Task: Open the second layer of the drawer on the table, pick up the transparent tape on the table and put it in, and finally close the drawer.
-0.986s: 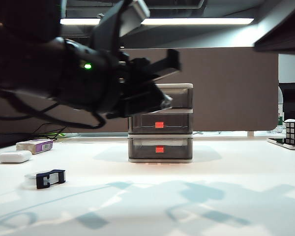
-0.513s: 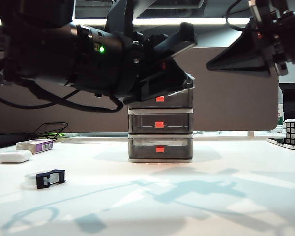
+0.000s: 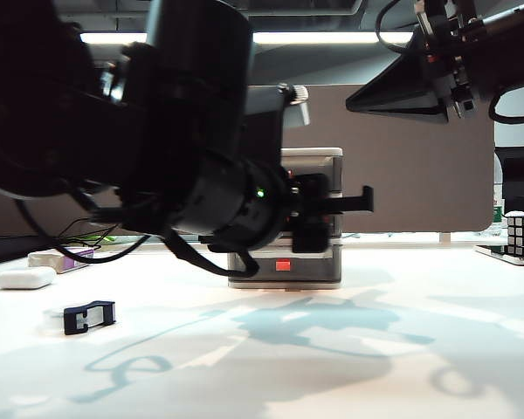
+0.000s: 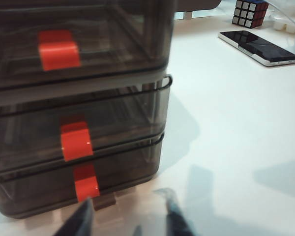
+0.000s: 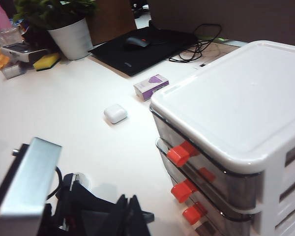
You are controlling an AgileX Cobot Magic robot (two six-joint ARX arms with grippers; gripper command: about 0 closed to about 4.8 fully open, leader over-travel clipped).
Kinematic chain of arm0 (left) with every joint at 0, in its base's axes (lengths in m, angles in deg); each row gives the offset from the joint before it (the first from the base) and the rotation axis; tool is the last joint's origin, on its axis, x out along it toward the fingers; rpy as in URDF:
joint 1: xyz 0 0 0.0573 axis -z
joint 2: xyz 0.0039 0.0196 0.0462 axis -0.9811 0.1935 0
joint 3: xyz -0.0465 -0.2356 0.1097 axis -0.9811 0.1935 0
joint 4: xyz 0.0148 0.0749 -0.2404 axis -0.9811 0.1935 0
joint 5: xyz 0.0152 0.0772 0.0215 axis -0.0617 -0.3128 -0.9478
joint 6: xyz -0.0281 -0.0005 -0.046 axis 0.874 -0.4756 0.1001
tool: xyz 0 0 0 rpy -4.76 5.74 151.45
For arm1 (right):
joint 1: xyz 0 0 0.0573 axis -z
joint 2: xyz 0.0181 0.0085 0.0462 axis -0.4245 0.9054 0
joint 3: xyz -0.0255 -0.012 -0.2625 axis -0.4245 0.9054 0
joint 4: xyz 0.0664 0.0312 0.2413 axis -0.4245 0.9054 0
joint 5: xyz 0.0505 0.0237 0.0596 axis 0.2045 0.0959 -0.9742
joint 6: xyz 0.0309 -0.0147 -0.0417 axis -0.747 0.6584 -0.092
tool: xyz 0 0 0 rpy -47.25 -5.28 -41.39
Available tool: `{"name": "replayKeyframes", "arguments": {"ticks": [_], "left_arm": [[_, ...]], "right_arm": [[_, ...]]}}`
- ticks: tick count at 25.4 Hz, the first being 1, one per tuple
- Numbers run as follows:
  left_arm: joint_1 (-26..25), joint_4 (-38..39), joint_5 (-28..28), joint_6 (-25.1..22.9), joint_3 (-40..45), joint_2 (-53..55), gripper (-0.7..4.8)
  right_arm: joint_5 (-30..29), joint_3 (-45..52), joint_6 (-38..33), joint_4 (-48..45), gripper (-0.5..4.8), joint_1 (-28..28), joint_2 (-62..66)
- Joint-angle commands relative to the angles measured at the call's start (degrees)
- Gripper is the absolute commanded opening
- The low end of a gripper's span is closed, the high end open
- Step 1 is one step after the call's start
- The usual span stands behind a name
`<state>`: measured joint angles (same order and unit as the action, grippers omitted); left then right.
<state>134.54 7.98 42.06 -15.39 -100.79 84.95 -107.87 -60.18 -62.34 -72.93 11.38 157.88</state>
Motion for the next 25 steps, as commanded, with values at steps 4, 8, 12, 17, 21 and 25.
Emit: {"name": "replayKeyframes", "arguments": {"ticks": [4,8,12,17,21,25], "left_arm": [[0.0,-0.2,-8.3,0.3,-1.4,0.9,1.53],[-0.1,-0.1,-8.3,0.3,-2.4,1.6,1.53],[0.0,-0.3,-9.4,0.2,-4.4,3.5,1.53],[0.0,-0.6,-9.6,0.2,-5.0,4.5,1.53],[-0.2,-1.3,-11.7,0.2,-5.0,4.5,1.53],[-0.5,-3.6,-11.6,0.3,-5.0,4.8,1.53]], "right_arm": [[-0.4,-0.3,0.7,-0.6,-0.05,0.0,-0.2],[-0.4,-0.3,0.7,-0.6,-0.05,0.0,-0.2],[-0.5,-0.3,0.7,-0.6,-0.05,0.0,-0.2],[-0.5,-0.3,0.7,-0.5,-0.05,-0.1,-0.2],[-0.5,-0.3,0.7,-0.5,-0.04,-0.1,-0.2],[-0.5,-0.3,0.7,-0.6,-0.05,-0.1,-0.2]]}}
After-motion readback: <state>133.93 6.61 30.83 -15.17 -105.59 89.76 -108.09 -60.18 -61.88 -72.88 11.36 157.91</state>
